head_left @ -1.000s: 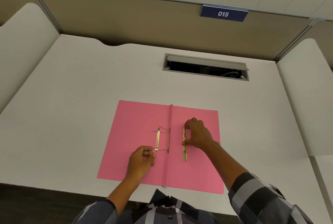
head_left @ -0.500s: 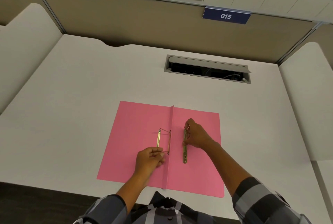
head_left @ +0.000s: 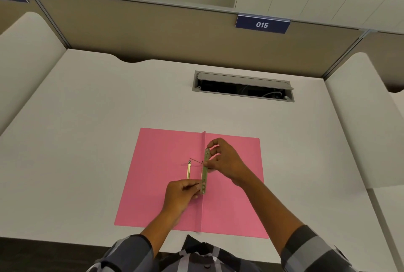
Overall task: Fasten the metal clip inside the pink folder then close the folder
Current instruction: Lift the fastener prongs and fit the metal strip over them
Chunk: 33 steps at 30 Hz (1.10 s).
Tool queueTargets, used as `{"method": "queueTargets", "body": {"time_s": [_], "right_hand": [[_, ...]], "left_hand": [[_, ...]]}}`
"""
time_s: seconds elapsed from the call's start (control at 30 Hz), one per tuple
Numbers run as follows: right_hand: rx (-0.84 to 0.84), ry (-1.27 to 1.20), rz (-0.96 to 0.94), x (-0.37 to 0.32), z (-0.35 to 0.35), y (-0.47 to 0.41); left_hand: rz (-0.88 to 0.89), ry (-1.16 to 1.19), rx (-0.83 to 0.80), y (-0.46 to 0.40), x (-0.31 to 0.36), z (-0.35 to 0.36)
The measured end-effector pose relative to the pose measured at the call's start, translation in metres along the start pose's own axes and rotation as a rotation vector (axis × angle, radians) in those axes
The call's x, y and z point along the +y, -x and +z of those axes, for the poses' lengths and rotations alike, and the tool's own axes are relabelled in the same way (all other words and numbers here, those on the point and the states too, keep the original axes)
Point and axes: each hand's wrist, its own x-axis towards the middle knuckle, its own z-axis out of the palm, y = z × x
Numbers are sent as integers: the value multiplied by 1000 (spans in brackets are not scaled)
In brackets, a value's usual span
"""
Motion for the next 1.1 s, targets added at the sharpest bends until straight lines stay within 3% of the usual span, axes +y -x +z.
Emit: {"method": "queueTargets", "body": {"time_s": [0.67,0.87,1.1], "right_hand": [[72,103,31,-2,32,-3],[98,97,31,-1,36,1],[158,98,35,4,42,4]], "left_hand": [[0,8,-74,-3,-1,-9],[-11,-93,-84,-9,-4,-14],[-57,-30,37,-33,13,-20]]}}
